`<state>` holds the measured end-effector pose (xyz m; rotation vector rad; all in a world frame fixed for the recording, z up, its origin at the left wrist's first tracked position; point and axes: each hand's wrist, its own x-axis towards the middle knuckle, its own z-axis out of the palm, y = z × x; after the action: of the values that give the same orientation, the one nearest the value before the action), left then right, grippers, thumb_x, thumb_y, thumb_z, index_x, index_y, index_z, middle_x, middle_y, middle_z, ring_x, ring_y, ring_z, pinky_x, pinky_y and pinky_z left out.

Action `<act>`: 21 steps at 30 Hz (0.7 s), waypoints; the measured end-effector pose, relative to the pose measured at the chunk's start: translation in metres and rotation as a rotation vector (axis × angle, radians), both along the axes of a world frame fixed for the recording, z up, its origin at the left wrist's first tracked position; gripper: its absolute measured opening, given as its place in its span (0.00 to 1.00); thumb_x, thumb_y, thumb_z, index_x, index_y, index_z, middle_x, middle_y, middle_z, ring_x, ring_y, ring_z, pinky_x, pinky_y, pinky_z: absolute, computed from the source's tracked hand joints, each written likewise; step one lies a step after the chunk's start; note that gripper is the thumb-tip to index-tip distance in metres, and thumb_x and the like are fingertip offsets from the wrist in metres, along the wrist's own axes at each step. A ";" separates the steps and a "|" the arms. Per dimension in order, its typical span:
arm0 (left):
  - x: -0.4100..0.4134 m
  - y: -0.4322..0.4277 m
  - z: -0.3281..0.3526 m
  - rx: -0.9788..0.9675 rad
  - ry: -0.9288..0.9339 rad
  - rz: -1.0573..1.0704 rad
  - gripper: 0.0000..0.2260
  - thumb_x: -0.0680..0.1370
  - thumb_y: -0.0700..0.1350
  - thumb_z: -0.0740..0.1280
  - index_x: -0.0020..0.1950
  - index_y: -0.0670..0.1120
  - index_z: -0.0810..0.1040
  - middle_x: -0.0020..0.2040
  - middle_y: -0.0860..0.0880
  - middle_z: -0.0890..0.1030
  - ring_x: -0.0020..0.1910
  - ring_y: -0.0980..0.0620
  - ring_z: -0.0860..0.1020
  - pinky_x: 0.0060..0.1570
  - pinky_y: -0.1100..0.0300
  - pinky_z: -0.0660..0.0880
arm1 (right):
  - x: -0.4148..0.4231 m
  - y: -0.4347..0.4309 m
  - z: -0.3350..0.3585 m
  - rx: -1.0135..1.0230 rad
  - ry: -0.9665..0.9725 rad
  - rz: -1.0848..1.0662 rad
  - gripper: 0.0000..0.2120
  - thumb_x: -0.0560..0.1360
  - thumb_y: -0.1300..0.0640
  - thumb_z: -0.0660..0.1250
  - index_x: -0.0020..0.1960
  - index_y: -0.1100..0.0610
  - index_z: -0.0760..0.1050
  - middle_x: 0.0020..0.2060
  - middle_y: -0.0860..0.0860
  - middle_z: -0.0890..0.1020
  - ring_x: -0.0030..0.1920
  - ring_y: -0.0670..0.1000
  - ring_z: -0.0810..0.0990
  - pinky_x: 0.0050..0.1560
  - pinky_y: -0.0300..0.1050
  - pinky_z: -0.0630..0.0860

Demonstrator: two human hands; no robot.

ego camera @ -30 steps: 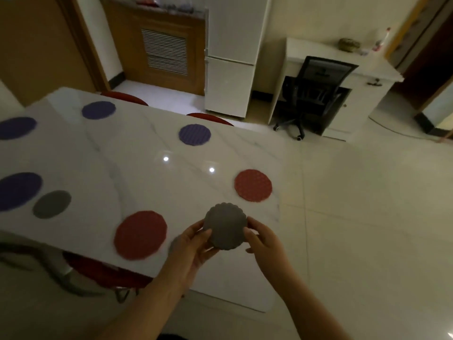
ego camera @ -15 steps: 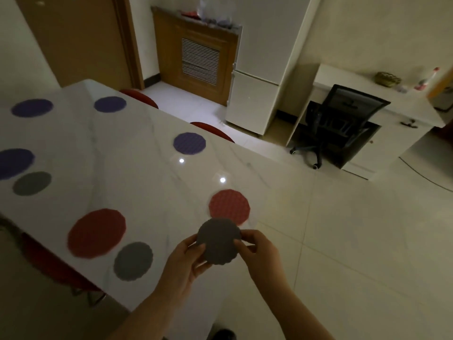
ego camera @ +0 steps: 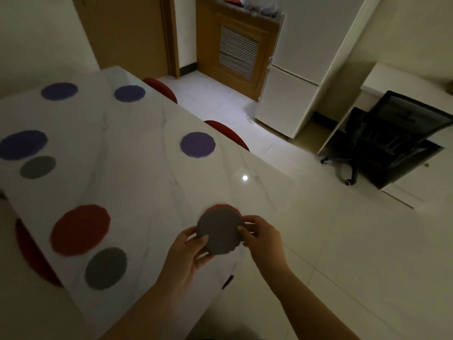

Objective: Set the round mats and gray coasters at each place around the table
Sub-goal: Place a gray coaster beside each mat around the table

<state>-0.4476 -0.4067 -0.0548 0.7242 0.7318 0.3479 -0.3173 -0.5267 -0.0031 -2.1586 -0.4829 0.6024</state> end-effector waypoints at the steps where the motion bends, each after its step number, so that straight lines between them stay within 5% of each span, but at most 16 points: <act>1: 0.007 -0.003 -0.001 -0.005 0.017 0.035 0.24 0.67 0.42 0.75 0.61 0.43 0.73 0.56 0.38 0.82 0.52 0.39 0.83 0.41 0.53 0.82 | 0.008 0.000 -0.002 -0.014 -0.025 0.044 0.12 0.76 0.55 0.66 0.60 0.49 0.76 0.51 0.48 0.83 0.50 0.48 0.81 0.57 0.47 0.78; 7: 0.056 -0.028 -0.002 -0.012 0.022 0.281 0.23 0.64 0.41 0.76 0.57 0.43 0.75 0.50 0.41 0.85 0.48 0.41 0.84 0.38 0.54 0.81 | 0.071 0.003 -0.009 -0.007 -0.072 0.280 0.15 0.76 0.51 0.67 0.62 0.47 0.73 0.54 0.44 0.81 0.48 0.42 0.80 0.51 0.36 0.75; 14: 0.103 -0.073 0.013 -0.038 -0.064 0.552 0.18 0.68 0.36 0.71 0.58 0.42 0.75 0.46 0.44 0.86 0.45 0.40 0.85 0.34 0.53 0.81 | 0.140 0.009 -0.006 0.034 -0.150 0.582 0.07 0.75 0.53 0.68 0.48 0.49 0.70 0.38 0.40 0.76 0.38 0.39 0.77 0.39 0.27 0.71; 21: 0.114 -0.093 0.018 -0.094 -0.085 0.713 0.14 0.73 0.38 0.68 0.58 0.39 0.75 0.48 0.42 0.86 0.45 0.45 0.85 0.34 0.56 0.81 | 0.168 0.022 -0.005 0.159 0.179 0.623 0.05 0.74 0.58 0.69 0.42 0.54 0.74 0.39 0.52 0.81 0.41 0.50 0.82 0.38 0.34 0.78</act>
<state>-0.3338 -0.4993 -0.0367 0.3347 0.9050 0.9782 -0.1490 -0.5044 -0.0084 -1.7682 -1.0783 1.0443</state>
